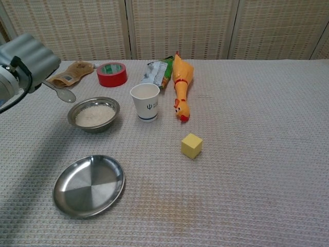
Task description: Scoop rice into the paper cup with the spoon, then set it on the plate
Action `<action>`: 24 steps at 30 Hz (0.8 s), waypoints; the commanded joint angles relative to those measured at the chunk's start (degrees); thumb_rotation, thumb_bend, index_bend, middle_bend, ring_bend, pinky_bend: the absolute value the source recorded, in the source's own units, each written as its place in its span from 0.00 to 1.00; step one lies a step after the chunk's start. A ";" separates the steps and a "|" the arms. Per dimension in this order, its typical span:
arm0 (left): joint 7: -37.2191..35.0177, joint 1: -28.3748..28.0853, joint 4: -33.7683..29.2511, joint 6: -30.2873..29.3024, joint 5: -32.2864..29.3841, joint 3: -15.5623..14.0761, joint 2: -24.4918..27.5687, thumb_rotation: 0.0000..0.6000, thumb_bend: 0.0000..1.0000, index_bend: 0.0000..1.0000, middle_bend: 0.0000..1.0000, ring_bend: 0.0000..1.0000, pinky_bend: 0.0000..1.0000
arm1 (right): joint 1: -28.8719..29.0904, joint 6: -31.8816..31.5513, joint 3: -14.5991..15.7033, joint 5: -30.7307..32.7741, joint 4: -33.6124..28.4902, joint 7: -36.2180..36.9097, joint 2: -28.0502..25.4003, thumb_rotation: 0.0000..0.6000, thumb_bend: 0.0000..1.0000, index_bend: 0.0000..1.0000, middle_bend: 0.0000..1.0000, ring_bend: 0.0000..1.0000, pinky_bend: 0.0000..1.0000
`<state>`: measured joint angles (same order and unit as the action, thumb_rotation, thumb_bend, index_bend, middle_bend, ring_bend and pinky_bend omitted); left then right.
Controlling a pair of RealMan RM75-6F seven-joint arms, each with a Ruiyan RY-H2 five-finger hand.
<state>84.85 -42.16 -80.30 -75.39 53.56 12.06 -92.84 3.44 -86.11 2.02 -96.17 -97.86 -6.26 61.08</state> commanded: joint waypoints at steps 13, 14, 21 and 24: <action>5.28 -3.67 15.34 -3.73 2.07 -2.61 -11.48 1.00 0.42 0.57 1.00 1.00 1.00 | -0.20 -0.36 0.74 -1.60 -0.24 1.77 -1.00 1.00 0.10 0.00 0.00 0.00 0.00; 5.42 -3.76 15.96 -3.93 2.09 -2.48 -11.97 1.00 0.42 0.57 1.00 1.00 1.00 | -0.22 -0.41 0.76 -1.68 -0.24 1.78 -1.03 1.00 0.10 0.00 0.00 0.00 0.00; 6.81 -4.29 20.05 -3.73 2.23 -2.50 -14.98 1.00 0.42 0.57 1.00 1.00 1.00 | -0.26 -0.34 0.85 -1.90 -0.30 1.73 -1.01 1.00 0.10 0.00 0.00 0.00 0.00; 7.51 -4.46 21.97 -3.27 2.43 -2.83 -16.21 1.00 0.42 0.56 1.00 1.00 1.00 | -0.28 -0.35 0.85 -1.95 -0.39 1.78 -1.06 1.00 0.10 0.00 0.00 0.00 0.00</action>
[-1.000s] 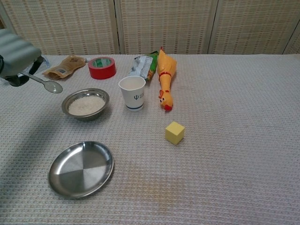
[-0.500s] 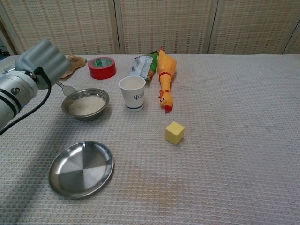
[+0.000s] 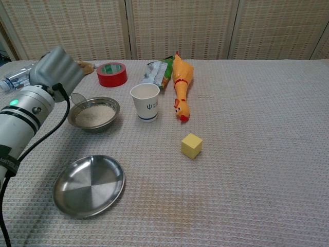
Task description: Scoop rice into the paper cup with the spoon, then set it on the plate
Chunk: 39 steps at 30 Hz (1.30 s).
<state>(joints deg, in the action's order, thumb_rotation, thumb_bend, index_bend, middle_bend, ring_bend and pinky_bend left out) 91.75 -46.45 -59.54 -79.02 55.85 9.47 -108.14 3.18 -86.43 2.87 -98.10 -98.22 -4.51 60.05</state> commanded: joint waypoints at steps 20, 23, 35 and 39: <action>0.30 0.45 6.85 3.74 1.37 -0.97 -4.33 1.00 0.42 0.56 1.00 1.00 1.00 | 0.11 0.29 -0.28 0.36 0.07 0.42 -0.08 1.00 0.10 0.00 0.00 0.00 0.00; -0.22 0.76 6.65 3.87 2.13 -1.42 -4.43 1.00 0.42 0.56 1.00 1.00 1.00 | 0.07 0.24 -0.30 0.33 0.07 0.21 -0.03 1.00 0.10 0.00 0.00 0.00 0.00; -2.18 1.19 -4.00 5.36 0.56 1.35 -0.24 1.00 0.42 0.58 1.00 1.00 1.00 | 0.19 0.57 -0.35 0.50 0.08 0.11 -0.02 1.00 0.10 0.00 0.00 0.00 0.00; -3.21 1.32 -9.10 7.48 -3.07 3.44 2.24 1.00 0.42 0.59 1.00 1.00 1.00 | 0.00 0.20 -0.28 0.30 0.05 0.03 -0.04 1.00 0.10 0.00 0.00 0.00 0.00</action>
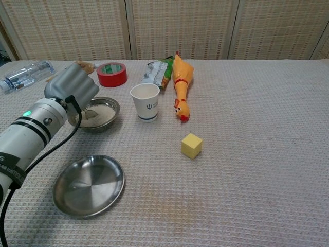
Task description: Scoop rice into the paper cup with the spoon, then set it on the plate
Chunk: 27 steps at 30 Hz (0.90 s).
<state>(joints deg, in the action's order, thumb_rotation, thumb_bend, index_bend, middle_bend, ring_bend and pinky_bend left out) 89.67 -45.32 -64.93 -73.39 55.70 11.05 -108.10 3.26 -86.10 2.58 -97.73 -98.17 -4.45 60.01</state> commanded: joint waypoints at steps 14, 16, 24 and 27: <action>-12.07 -0.28 -17.63 7.86 -12.15 6.14 13.56 1.00 0.42 0.63 1.00 1.00 1.00 | 0.01 0.39 0.01 0.24 -0.06 -0.51 0.08 1.00 0.10 0.00 0.00 0.00 0.00; -13.01 -0.52 -18.73 8.26 -13.08 5.99 14.78 1.00 0.42 0.64 1.00 1.00 1.00 | -0.01 0.38 -0.01 0.29 -0.07 -0.62 0.10 1.00 0.10 0.00 0.00 0.00 0.00; -16.46 -1.84 -21.95 10.90 -18.97 6.47 19.41 1.00 0.42 0.64 1.00 1.00 1.00 | 0.04 0.69 0.02 0.44 -0.13 -0.87 0.12 1.00 0.10 0.00 0.00 0.00 0.00; -16.93 -2.12 -22.01 11.17 -19.86 6.43 19.97 1.00 0.42 0.65 1.00 1.00 1.00 | 0.04 0.70 0.03 0.44 -0.13 -0.90 0.12 1.00 0.10 0.00 0.00 0.00 0.00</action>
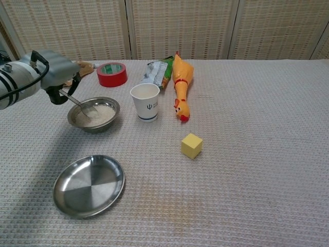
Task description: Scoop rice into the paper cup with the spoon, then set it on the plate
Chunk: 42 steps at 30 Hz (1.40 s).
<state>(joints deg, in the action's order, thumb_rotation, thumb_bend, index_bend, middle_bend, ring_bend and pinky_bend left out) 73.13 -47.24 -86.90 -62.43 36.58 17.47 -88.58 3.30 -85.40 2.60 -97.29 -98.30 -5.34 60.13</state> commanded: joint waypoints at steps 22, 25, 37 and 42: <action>-15.71 -6.48 0.35 15.97 -24.23 0.61 12.11 1.00 0.42 0.67 1.00 1.00 1.00 | 0.55 1.58 -0.48 1.75 -0.01 -0.87 0.34 1.00 0.10 0.00 0.00 0.00 0.00; -17.93 -7.86 -0.14 18.22 -26.47 0.27 13.40 1.00 0.42 0.67 1.00 1.00 1.00 | 0.70 1.91 -0.52 1.98 0.03 -0.80 0.34 1.00 0.10 0.00 0.00 0.00 0.00; -20.27 -16.50 -1.03 16.57 -31.43 -2.38 14.68 1.00 0.42 0.67 1.00 1.00 1.00 | 0.89 2.22 -0.68 2.53 -0.01 -0.39 0.18 1.00 0.10 0.00 0.00 0.00 0.00; -19.24 -20.63 -0.34 15.35 -34.82 -3.03 13.86 1.00 0.42 0.67 1.00 1.00 1.00 | 1.05 2.59 -0.77 2.96 0.01 -0.17 0.11 1.00 0.10 0.00 0.00 0.00 0.00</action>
<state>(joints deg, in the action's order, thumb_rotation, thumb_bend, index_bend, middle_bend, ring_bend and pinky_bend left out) 53.47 -66.74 -87.57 -46.53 2.83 14.79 -74.33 4.35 -82.81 1.83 -94.32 -98.29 -5.51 60.25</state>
